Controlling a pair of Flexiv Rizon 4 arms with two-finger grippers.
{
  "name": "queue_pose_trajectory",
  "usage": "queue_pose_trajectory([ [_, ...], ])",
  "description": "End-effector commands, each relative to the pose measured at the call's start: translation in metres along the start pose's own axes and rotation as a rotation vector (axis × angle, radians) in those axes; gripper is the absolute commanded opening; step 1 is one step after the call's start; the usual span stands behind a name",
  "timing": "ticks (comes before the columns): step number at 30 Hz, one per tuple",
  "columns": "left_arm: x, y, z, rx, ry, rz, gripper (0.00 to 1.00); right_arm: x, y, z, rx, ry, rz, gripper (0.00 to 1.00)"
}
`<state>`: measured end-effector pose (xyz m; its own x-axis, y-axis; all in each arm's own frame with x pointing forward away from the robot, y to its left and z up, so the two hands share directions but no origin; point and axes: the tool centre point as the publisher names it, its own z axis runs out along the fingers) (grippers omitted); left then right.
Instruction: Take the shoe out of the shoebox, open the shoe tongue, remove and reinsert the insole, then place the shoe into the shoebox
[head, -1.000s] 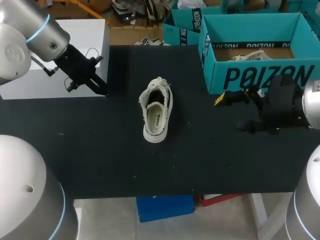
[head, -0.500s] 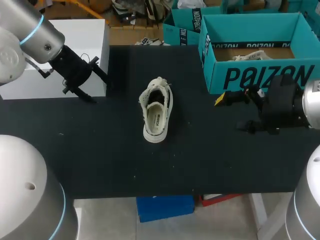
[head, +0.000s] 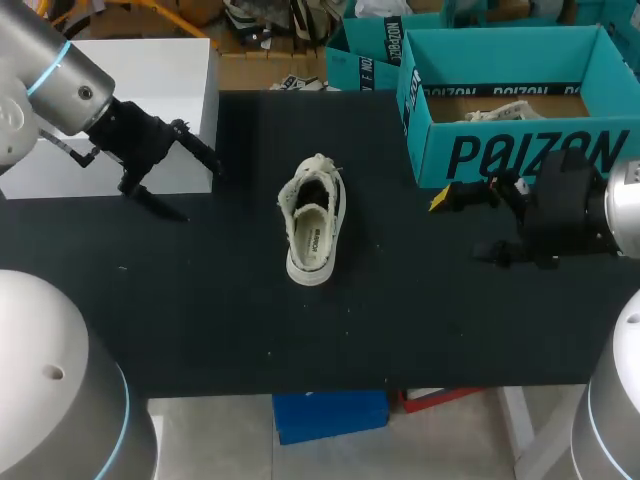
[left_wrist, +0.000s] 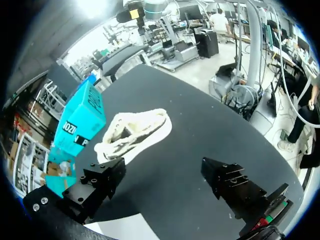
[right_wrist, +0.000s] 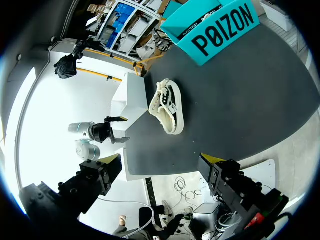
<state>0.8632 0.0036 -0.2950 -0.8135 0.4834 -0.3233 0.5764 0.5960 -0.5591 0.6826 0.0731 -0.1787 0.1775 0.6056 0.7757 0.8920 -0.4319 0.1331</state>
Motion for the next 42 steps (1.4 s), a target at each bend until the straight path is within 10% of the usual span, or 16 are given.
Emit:
queue_pose_trajectory([
  [1,0.001,0.004,-0.011,0.039,-0.008,-0.178,1.0,0.0,0.0,0.0,0.0,0.0,0.0,1.0],
  [42,0.008,0.008,-0.033,0.009,-0.138,-0.463,1.0,0.0,0.0,0.0,0.0,0.0,0.0,1.0],
])
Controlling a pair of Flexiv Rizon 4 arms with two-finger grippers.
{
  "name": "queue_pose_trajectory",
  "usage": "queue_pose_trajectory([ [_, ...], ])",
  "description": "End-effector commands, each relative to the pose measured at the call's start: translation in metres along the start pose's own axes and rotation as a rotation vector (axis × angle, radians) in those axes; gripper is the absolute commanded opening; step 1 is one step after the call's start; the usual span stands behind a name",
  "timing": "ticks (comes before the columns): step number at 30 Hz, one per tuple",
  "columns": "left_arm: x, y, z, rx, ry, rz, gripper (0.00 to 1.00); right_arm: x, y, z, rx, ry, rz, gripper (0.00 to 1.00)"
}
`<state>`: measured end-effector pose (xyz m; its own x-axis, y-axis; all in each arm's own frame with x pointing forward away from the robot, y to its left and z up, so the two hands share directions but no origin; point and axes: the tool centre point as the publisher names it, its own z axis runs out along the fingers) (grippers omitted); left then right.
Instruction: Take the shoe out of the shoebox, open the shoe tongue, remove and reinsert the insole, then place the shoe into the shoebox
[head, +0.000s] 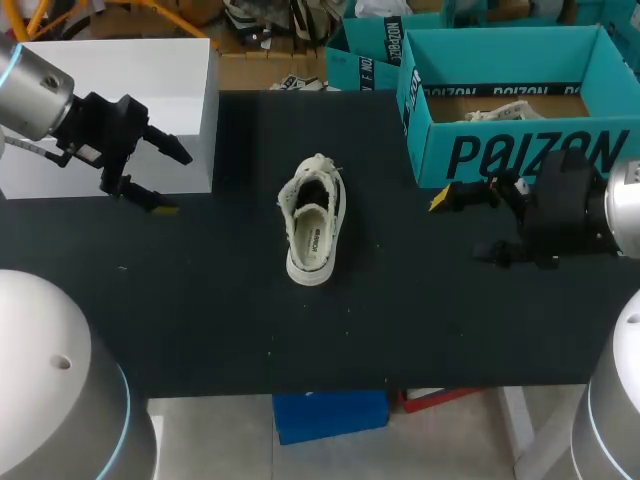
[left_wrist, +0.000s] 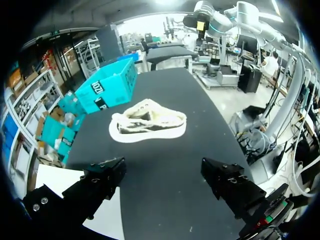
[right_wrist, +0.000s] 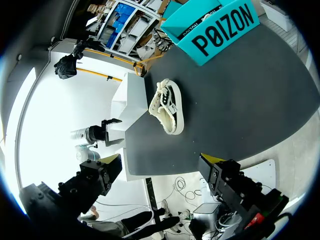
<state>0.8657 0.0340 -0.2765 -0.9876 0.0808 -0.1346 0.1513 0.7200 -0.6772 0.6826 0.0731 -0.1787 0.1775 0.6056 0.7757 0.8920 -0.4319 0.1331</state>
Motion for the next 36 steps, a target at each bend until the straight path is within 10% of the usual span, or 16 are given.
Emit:
queue_pose_trajectory([
  [1,0.001,0.0,0.0,-0.004,-0.003,0.0,1.0,0.0,0.0,0.0,0.0,0.0,0.0,1.0],
  [14,0.001,0.0,0.0,-0.004,-0.003,0.0,1.0,0.007,0.013,0.007,0.04,-0.045,-0.028,1.0],
  [36,0.001,0.0,0.0,-0.004,-0.003,0.0,1.0,0.062,0.109,0.134,0.14,-0.627,-0.235,1.0],
])
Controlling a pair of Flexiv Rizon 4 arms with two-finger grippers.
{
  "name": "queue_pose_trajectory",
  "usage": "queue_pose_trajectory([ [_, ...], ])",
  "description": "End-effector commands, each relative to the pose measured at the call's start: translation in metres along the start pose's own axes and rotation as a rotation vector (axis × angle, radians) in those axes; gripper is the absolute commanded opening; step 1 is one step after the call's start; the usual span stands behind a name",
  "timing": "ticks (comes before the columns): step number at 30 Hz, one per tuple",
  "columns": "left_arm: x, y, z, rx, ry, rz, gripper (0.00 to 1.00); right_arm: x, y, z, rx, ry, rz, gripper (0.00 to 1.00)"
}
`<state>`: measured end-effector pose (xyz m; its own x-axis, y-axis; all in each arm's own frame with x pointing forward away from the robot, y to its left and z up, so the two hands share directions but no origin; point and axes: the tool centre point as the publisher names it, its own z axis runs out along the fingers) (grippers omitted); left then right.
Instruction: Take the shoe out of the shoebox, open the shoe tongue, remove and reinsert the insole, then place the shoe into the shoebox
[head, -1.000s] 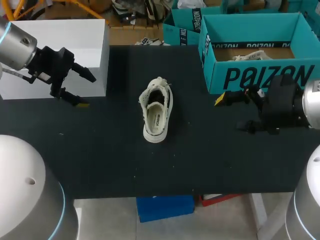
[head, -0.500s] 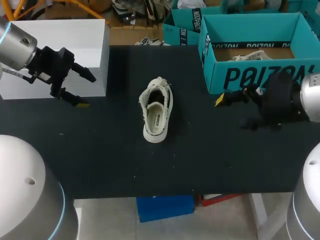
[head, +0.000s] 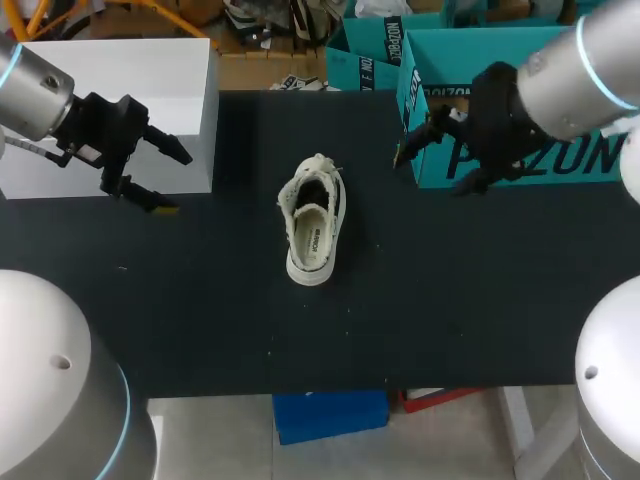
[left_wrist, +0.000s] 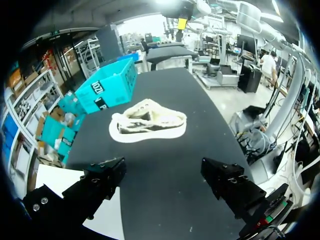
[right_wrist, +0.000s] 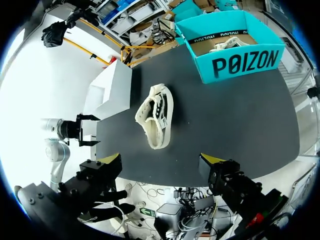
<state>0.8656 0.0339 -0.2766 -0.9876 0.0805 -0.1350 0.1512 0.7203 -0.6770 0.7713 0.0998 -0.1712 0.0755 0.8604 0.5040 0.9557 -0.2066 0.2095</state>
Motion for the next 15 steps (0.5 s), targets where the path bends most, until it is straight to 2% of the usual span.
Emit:
queue_pose_trajectory([
  [1,0.001,0.0,0.0,-0.003,-0.002,0.0,1.0,0.04,0.057,0.072,0.078,-0.321,-0.012,1.0],
  [7,0.001,0.0,0.0,-0.003,-0.002,0.0,1.0,0.053,0.062,0.093,0.07,-0.405,-0.056,1.0],
  [10,0.001,0.0,0.0,-0.003,-0.002,0.0,1.0,0.058,0.062,0.106,0.12,-0.456,-0.092,1.0],
  [15,0.001,0.0,0.0,-0.003,-0.002,0.0,1.0,0.058,0.062,0.106,0.12,-0.456,-0.092,1.0],
])
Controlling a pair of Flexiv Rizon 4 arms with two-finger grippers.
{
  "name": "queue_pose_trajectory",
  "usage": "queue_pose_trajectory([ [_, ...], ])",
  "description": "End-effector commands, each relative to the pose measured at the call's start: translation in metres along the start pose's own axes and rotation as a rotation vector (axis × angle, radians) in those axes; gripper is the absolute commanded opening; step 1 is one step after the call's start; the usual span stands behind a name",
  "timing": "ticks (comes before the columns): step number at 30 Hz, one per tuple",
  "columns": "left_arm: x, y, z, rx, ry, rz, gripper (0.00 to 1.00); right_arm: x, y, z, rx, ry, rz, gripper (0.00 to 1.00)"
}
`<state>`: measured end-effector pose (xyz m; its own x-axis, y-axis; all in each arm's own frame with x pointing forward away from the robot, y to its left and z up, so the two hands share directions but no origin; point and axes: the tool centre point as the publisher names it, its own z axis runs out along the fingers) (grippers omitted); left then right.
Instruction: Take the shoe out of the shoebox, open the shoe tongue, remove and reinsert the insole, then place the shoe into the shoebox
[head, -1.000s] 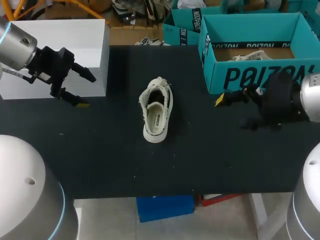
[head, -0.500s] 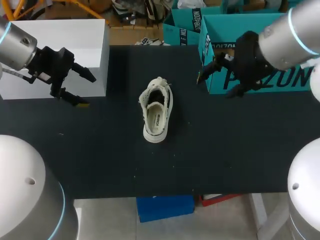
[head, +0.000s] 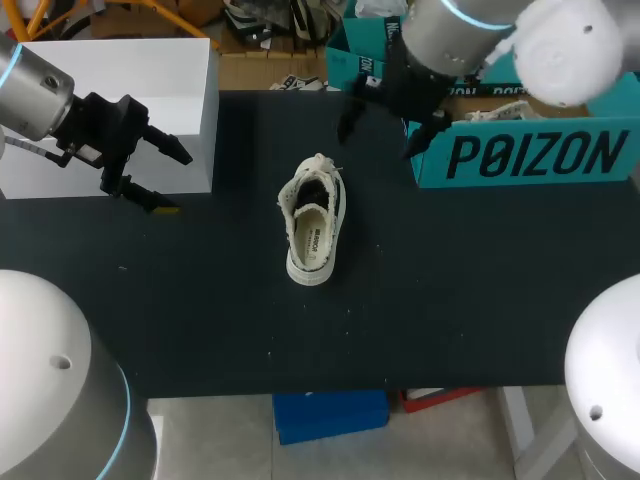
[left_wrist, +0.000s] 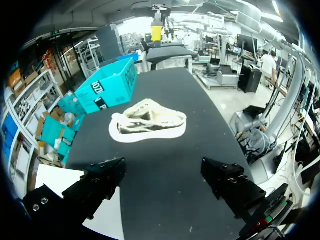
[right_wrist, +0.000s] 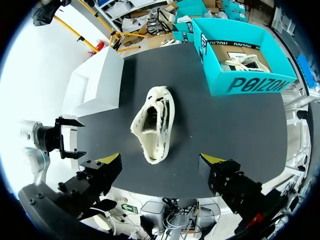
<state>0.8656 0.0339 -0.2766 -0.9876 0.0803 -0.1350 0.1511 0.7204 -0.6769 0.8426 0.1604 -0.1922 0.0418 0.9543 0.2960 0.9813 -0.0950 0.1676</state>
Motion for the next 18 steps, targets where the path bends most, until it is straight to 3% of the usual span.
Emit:
queue_pose_trajectory([
  [1,0.001,0.0,0.0,-0.003,-0.002,0.0,1.0,0.018,0.016,0.035,0.045,-0.24,0.0,1.0],
  [11,0.001,0.0,0.0,-0.003,-0.002,0.0,1.0,0.018,0.016,0.035,0.045,-0.24,0.0,1.0],
  [18,0.001,0.0,0.0,-0.003,-0.002,0.0,1.0,0.02,0.024,0.054,0.071,-0.303,-0.081,1.0],
])
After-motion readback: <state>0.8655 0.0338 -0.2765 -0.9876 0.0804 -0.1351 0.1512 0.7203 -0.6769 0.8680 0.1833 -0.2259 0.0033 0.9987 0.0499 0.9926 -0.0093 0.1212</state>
